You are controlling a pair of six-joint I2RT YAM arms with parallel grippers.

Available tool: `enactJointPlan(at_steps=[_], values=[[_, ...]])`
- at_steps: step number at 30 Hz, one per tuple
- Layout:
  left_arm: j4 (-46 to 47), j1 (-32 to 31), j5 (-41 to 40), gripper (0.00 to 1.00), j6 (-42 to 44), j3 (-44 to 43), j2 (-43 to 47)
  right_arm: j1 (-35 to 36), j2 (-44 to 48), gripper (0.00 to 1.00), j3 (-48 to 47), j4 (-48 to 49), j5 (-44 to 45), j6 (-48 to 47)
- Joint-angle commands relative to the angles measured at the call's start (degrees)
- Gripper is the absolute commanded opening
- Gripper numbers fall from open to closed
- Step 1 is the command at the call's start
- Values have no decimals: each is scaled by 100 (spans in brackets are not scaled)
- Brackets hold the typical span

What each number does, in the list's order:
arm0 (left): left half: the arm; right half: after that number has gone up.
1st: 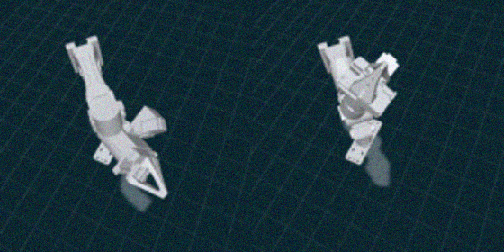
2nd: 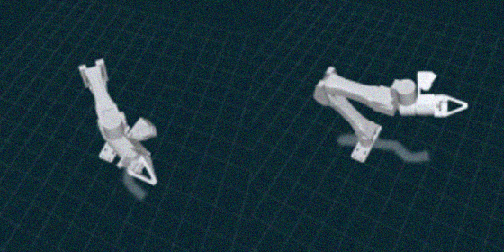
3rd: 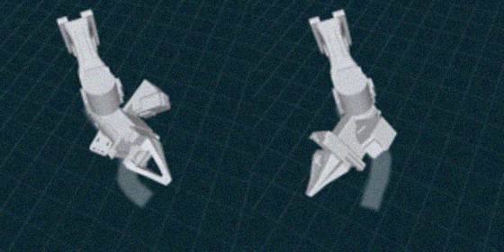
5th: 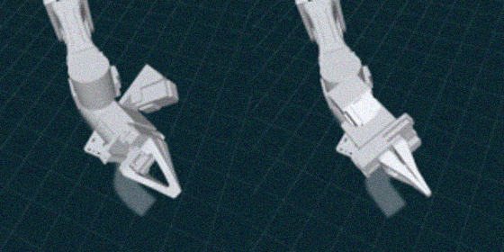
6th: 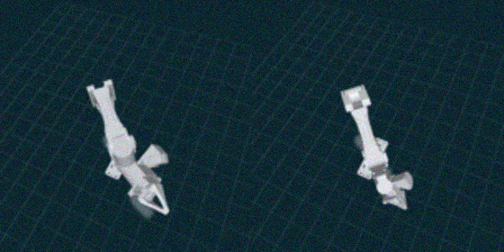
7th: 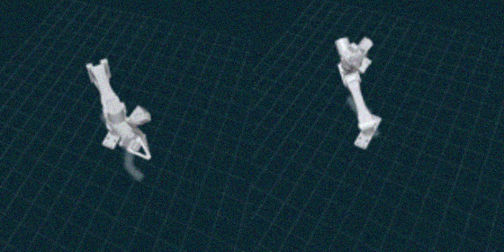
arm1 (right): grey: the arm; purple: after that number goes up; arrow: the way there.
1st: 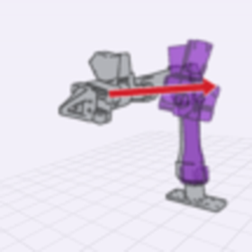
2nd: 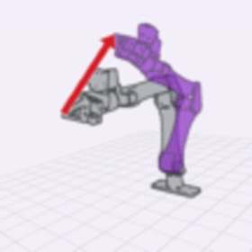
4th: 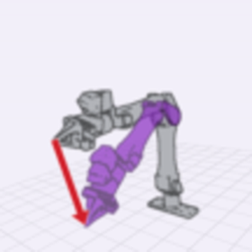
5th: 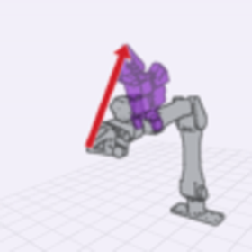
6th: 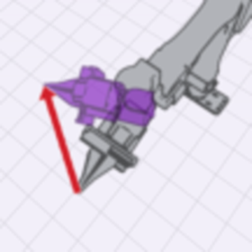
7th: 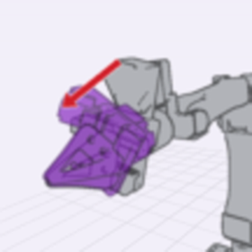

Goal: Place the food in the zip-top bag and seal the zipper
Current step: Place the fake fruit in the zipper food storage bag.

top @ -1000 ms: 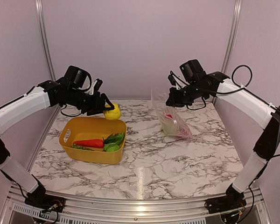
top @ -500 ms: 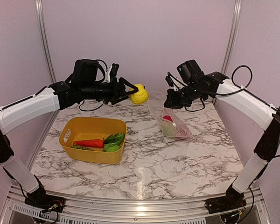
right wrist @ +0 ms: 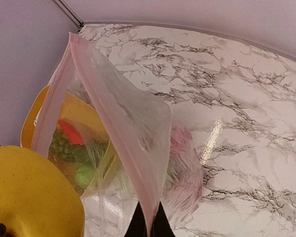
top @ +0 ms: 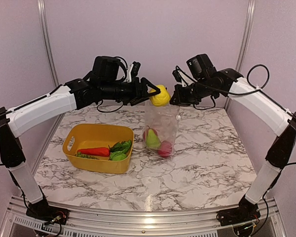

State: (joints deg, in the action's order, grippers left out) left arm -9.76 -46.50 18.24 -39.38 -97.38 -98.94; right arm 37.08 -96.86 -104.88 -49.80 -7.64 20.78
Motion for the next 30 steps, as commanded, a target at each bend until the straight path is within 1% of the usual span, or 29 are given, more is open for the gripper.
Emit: enactJointPlan(at_steps=[1,7,14,17,21,26,29,30], values=[[-894,-41,-539,27,345,-377,-271,55,-35,0,-96,15,-30,6],[-1504,-76,-726,27,497,-741,-695,62,-167,0,-361,-34,45,-21],[-2330,-173,-911,28,782,-1717,-1358,58,-383,0,-753,-77,22,-19],[-2545,-218,-995,32,756,-1949,-1541,55,-498,0,-933,-134,12,-59],[-2712,-245,-1174,42,635,-1995,-1671,61,-592,0,-1090,-179,73,-106],[-2692,-248,-1292,64,462,-1973,-1818,44,-673,0,-1058,-129,-62,-70],[-2124,-248,-1188,74,388,-1968,-1655,-24,-654,0,-915,-13,-223,27],[-1858,-246,-1207,80,374,-1949,-1556,-61,-624,0,-854,41,-286,58]])
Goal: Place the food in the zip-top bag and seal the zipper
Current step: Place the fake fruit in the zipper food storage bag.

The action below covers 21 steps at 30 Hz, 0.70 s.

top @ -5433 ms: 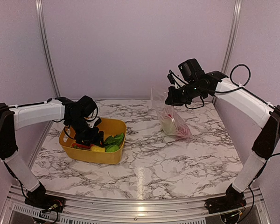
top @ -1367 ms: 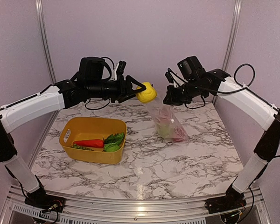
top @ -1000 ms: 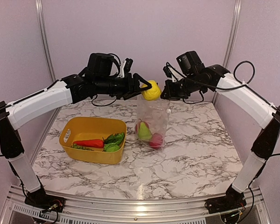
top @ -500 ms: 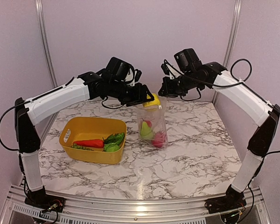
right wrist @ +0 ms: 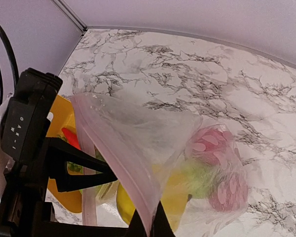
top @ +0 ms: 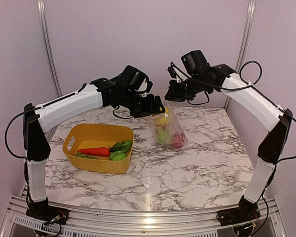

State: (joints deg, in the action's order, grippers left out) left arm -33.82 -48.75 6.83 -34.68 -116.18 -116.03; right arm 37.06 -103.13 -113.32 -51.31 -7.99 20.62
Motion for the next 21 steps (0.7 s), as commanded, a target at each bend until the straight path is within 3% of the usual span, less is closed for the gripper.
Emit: enactJointPlan(at_steps=[1,6,10,21], values=[[837,-20,-90,96,-96,-63,257,-113,26,0,50,240,-341,114],[1347,-13,-397,99,159,51,900,-459,201,0,345,481,-749,324],[1520,-13,-848,99,266,778,1617,-583,372,0,562,545,-745,310],[506,13,-1632,99,1222,2729,2728,-734,592,0,718,432,-598,117]])
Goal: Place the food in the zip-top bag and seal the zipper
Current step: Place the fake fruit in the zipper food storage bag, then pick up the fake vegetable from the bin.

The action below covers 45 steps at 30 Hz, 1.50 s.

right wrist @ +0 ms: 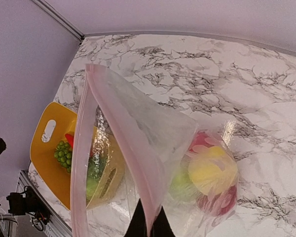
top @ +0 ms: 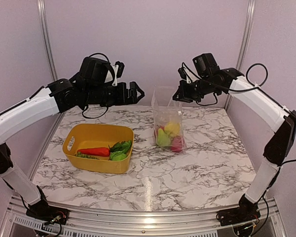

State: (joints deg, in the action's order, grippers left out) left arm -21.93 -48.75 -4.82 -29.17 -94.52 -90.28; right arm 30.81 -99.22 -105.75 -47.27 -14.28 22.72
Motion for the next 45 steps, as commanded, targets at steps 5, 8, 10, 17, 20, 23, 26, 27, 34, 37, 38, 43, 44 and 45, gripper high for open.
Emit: enactJointPlan(at_steps=[5,8,10,17,20,23,26,27,34,37,38,43,44,45], values=[[-1213,29,-1250,99,715,952,345,-413,166,0,-453,-309,154,-317],[-1417,103,-1370,99,672,1153,368,-522,198,0,-676,-397,219,-392],[-1457,178,-1258,99,703,1337,409,-523,202,0,-673,-408,222,-404],[-1689,731,-702,88,915,1876,483,-486,480,0,443,182,-163,-124],[-1955,854,-484,83,1303,1911,271,-425,533,0,747,282,-218,-86],[-2116,859,-356,81,1775,1923,54,-376,535,0,866,297,-246,-89],[-2216,859,-455,78,2149,1929,-72,-356,523,0,872,297,-292,-86],[-2235,859,-492,76,2256,1936,-105,-348,517,0,872,306,-308,-84],[-2369,859,-779,68,2750,2070,-485,-339,517,0,877,324,-356,-50],[-2359,853,-1014,68,3012,2107,-647,-318,525,0,898,310,-364,-48],[-2359,850,-1081,69,3120,2100,-700,-313,526,0,899,300,-358,-56],[-2349,843,-1321,69,3450,2077,-974,-312,543,0,907,277,-356,-47],[-2344,842,-1346,69,3505,2078,-1005,-319,544,0,903,267,-356,-45],[-2342,841,-1369,69,3540,2078,-1020,-317,540,0,893,256,-356,-45]])
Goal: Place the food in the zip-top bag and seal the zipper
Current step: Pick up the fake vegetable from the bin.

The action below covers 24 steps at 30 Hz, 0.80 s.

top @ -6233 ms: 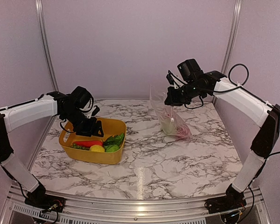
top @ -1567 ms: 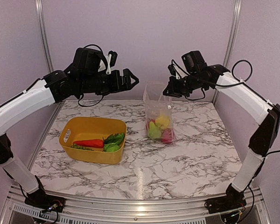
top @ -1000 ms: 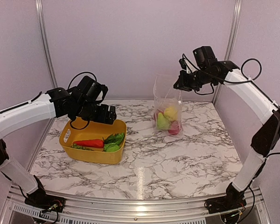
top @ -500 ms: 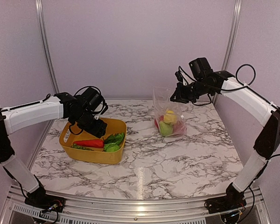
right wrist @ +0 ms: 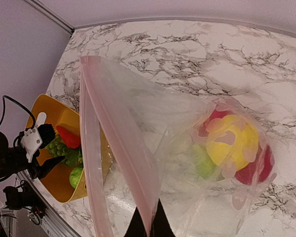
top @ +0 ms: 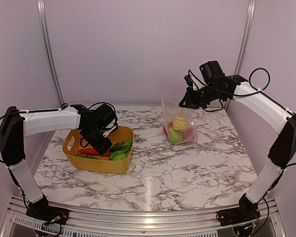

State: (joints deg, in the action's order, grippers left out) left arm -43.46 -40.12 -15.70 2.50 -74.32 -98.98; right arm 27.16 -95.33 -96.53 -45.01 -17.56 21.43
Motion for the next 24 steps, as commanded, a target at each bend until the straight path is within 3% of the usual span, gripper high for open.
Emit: enactJointPlan(at_steps=[1,24], values=[[-175,-22,-286,70,393,58,-149,51,150,0,-32,20,-20,81],[97,-31,-185,68,778,-349,-1067,62,-102,0,-325,-116,-107,112]])
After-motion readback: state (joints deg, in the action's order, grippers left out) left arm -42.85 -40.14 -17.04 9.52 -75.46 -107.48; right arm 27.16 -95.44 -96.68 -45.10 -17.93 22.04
